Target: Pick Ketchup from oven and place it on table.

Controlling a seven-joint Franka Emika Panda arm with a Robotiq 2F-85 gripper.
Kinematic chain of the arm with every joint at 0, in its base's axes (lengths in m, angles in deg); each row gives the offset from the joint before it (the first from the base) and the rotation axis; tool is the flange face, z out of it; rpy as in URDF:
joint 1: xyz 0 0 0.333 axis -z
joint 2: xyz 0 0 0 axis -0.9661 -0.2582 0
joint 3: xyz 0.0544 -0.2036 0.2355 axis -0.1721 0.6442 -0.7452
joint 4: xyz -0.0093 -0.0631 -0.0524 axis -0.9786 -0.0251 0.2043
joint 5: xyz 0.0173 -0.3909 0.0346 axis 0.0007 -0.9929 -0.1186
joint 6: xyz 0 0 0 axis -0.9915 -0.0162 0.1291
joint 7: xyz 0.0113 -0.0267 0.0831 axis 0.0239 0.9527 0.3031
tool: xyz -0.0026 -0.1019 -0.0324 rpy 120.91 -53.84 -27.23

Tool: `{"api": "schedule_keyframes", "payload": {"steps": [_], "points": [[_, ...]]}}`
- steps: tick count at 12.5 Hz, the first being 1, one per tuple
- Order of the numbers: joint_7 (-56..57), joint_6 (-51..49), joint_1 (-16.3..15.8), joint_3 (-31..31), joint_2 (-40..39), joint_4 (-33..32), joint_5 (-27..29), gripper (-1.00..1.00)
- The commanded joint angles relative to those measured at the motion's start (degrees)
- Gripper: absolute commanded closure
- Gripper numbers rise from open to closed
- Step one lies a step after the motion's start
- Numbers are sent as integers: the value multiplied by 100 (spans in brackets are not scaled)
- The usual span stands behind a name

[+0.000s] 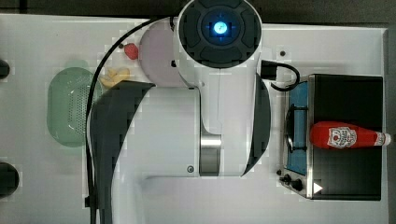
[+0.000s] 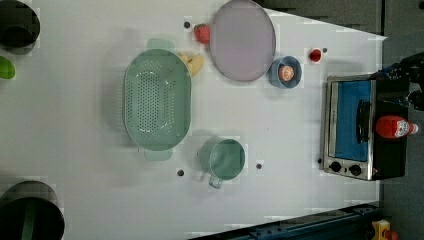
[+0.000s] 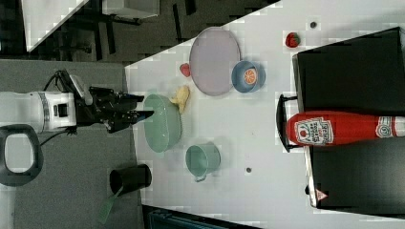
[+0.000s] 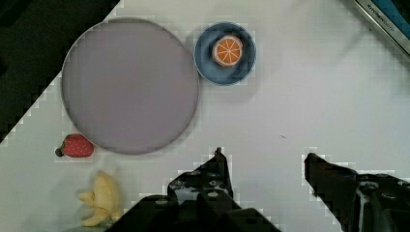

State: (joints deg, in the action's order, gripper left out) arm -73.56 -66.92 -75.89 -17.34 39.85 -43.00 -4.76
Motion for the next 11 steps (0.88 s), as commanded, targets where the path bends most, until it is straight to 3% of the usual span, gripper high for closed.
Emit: {"api": "schedule_keyframes", "payload": {"steps": [1, 2, 3, 8, 11], "points": [[363, -1214, 86, 458, 1761, -670, 9, -55], [363, -1215, 86, 458, 1761, -670, 9, -86], [363, -1204, 91, 518, 1746, -670, 7, -100], [363, -737, 217, 1775, 1179, -668, -4, -100], [372, 244, 240, 2584, 708, -666, -5, -100]]}}
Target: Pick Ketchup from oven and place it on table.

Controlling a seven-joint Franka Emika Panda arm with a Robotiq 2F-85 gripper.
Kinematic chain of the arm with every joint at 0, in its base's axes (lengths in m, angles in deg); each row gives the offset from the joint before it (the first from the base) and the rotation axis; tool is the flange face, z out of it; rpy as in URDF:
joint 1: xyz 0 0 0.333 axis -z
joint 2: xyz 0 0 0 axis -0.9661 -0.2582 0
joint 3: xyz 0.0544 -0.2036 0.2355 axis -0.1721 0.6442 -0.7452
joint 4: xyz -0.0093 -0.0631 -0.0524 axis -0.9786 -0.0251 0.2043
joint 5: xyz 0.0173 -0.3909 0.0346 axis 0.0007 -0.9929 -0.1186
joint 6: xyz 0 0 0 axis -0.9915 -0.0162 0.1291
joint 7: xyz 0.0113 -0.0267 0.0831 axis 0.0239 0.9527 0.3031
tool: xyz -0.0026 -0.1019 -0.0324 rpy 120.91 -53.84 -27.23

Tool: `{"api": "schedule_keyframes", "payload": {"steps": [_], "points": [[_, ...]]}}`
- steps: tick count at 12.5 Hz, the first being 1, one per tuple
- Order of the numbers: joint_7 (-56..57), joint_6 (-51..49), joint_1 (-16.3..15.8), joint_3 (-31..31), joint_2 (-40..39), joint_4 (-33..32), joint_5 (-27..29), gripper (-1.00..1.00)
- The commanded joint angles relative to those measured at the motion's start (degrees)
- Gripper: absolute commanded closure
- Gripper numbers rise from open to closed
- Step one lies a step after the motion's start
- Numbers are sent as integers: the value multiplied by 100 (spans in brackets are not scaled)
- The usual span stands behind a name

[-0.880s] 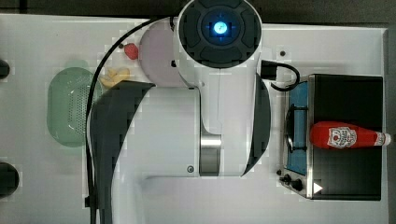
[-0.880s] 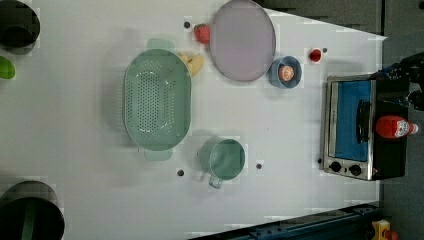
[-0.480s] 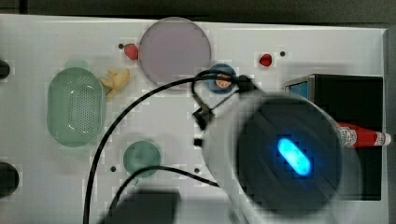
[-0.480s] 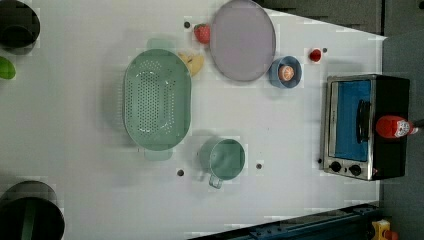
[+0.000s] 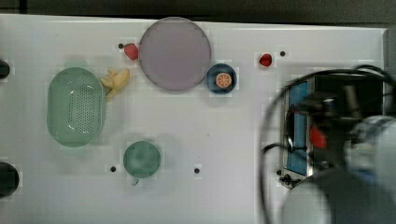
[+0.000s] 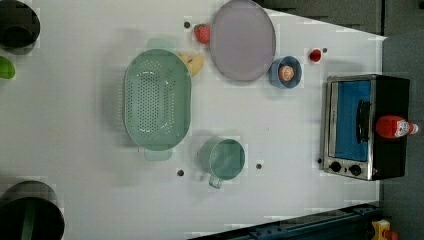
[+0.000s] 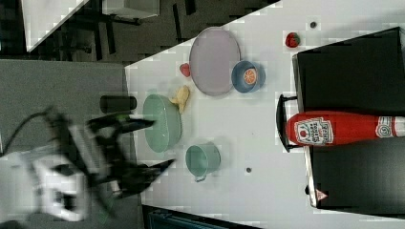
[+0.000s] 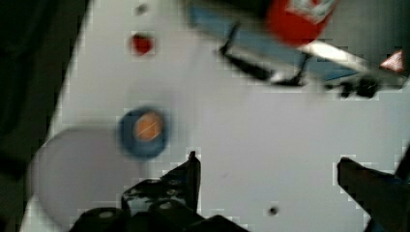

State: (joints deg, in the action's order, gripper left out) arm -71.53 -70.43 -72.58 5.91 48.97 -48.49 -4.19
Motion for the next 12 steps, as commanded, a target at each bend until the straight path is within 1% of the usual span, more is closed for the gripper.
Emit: {"api": "schedule_keyframes", "payload": {"steps": [1, 3, 6, 8, 10, 12], "points": [[170, 869, -87, 478, -351, -116, -62, -100], [170, 1242, -71, 904, -673, -112, -62, -100], [156, 1711, -44, 1308, -1294, -110, -37, -100], [-67, 1822, 7, 1483, -1734, -108, 654, -100], [-67, 1908, 59, 1531, -2003, -110, 788, -100], [-67, 2258, 101, 1529, -2267, -119, 1009, -100]]}}
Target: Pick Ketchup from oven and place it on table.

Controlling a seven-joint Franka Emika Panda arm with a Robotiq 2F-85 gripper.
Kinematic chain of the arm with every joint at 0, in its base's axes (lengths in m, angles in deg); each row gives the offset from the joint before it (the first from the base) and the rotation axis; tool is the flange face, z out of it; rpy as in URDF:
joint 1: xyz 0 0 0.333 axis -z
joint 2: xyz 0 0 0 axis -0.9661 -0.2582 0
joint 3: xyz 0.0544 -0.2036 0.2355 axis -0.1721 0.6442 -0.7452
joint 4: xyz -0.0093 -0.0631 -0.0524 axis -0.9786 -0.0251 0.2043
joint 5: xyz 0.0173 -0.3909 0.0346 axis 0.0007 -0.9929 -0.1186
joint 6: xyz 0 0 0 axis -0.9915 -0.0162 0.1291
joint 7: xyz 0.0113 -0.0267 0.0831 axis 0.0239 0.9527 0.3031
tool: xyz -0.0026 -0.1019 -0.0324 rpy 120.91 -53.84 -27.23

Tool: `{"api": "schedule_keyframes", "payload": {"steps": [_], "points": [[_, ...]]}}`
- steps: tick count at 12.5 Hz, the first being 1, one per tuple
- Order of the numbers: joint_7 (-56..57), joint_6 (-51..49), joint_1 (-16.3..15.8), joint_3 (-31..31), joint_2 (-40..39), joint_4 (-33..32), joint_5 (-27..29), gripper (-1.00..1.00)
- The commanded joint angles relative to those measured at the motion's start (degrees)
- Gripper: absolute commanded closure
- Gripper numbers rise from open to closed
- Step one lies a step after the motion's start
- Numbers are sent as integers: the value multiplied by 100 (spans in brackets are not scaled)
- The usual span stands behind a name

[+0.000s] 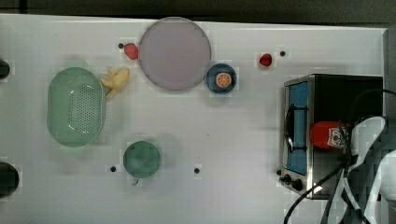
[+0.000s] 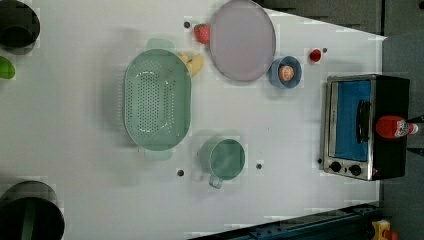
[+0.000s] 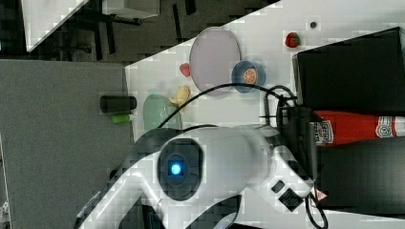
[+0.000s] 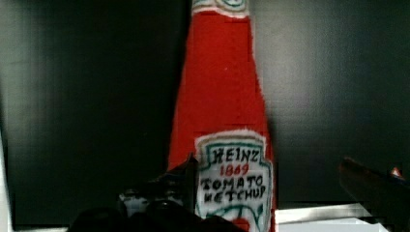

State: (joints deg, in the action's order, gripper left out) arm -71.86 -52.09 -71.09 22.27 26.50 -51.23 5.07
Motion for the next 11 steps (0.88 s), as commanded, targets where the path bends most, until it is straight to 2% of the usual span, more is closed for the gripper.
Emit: {"api": "schedule_keyframes", "payload": {"steps": [1, 5, 6, 7, 11], "points": [[-34, 471, -39, -106, -146, 153, 195, -100], [-34, 437, 9, -117, -404, 86, 318, -100], [-34, 441, 10, -122, -409, 53, 327, -49], [-34, 440, 2, -125, -388, 71, 327, -26], [-31, 426, -56, -126, -249, 329, 248, -21]]}}
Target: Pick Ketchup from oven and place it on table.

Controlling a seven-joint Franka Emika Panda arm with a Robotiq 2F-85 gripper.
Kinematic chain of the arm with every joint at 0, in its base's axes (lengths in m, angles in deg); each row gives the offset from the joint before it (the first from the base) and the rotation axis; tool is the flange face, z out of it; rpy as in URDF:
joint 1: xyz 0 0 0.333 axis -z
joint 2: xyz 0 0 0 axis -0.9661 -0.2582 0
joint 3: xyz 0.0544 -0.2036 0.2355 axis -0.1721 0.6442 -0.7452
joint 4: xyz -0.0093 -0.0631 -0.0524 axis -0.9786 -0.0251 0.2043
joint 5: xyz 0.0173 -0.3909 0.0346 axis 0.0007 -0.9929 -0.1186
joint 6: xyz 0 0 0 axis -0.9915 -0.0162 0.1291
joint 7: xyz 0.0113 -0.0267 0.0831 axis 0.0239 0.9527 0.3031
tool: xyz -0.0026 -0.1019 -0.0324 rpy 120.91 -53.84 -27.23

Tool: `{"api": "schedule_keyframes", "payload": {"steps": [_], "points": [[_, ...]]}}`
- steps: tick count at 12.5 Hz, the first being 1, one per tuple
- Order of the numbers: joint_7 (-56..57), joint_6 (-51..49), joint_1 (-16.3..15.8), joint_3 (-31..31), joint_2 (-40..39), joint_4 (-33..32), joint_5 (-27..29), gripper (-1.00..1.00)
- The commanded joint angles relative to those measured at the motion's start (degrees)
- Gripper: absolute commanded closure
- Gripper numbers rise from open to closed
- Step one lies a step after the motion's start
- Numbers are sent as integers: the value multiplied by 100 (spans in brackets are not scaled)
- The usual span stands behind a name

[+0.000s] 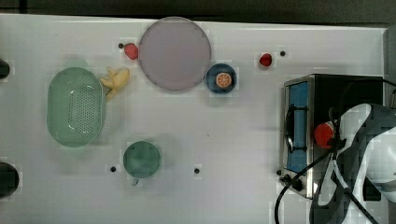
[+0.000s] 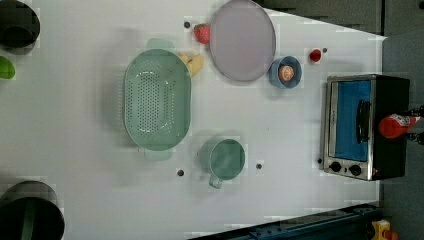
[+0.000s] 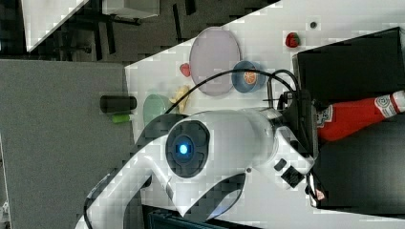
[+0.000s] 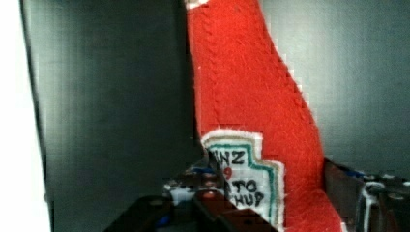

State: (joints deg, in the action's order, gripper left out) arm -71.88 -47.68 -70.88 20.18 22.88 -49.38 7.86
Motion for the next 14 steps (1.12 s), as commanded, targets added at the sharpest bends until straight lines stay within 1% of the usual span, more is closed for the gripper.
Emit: {"api": "schedule_keyframes", "payload": {"steps": [1, 3, 4, 5, 6, 7, 8, 9, 12, 14], "points": [[-27, -208, -140, 79, 253, 406, -238, -21], [-19, -868, -304, 36, 519, 830, -582, -21], [-21, -1550, -500, -73, 808, 1184, -589, -21], [-22, -2221, -695, -316, 1073, 1345, -589, -21], [-22, -2502, -856, -640, 1284, 1348, -591, -21], [-22, -2508, -929, -853, 1382, 1347, -593, -21], [-22, -2504, -1036, -1275, 1515, 1343, -605, -21], [-22, -2510, -1070, -1511, 1543, 1335, -605, -21], [-26, -2511, -1115, -2165, 1526, 1207, -606, -21], [-26, -2395, -1120, -2549, 1527, 896, -616, -21]]}}
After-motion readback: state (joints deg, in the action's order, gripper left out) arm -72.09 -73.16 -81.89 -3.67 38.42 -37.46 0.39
